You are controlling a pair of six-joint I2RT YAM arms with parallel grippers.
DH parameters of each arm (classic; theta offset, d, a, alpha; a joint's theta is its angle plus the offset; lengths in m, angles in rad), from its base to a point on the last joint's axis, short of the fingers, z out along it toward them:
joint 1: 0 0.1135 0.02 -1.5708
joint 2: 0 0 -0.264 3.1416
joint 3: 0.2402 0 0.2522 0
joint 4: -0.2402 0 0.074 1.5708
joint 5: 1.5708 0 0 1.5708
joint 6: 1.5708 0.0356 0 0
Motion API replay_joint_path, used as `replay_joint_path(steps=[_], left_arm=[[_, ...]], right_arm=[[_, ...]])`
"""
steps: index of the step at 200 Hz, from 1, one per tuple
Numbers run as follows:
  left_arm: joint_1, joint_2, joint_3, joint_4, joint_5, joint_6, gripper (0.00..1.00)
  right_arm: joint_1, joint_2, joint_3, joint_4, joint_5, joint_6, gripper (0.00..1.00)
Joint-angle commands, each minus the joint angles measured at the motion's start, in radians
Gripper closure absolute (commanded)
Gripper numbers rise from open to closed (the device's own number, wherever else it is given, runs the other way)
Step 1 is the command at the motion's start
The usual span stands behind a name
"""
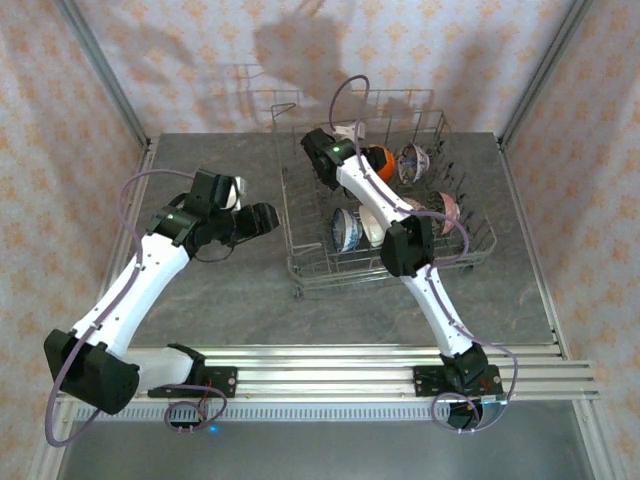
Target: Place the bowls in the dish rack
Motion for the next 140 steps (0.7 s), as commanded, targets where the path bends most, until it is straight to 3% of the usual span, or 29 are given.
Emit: replay_joint_path(steps=[1,35,64,99,140], left_arm=[[0.022,-0.034,-0.001,-0.048,-0.030,0.006,0.28],[0.046,-0.054,0.019,-0.126,-0.091,0.012,0.27],[0.073,-0.074,0.037,-0.168,-0.121,0.009,0.27],[0.108,-0.071,0.083,-0.245,-0.177,0.025,0.26],[0.172,-0.066,0.094,-0.315,-0.223,0.024,0.26]], right_arm=[[-0.011,0.022,-0.004,-0.018,-0.043,-0.001,0.45],[-0.014,-0.029,-0.003,-0.042,-0.068,-0.012,0.23],[-0.015,-0.095,-0.018,-0.060,-0.111,-0.027,0.10],[-0.017,-0.191,-0.037,-0.070,-0.201,-0.054,0.00],[-0.017,-0.313,-0.124,-0.055,-0.265,-0.089,0.01]])
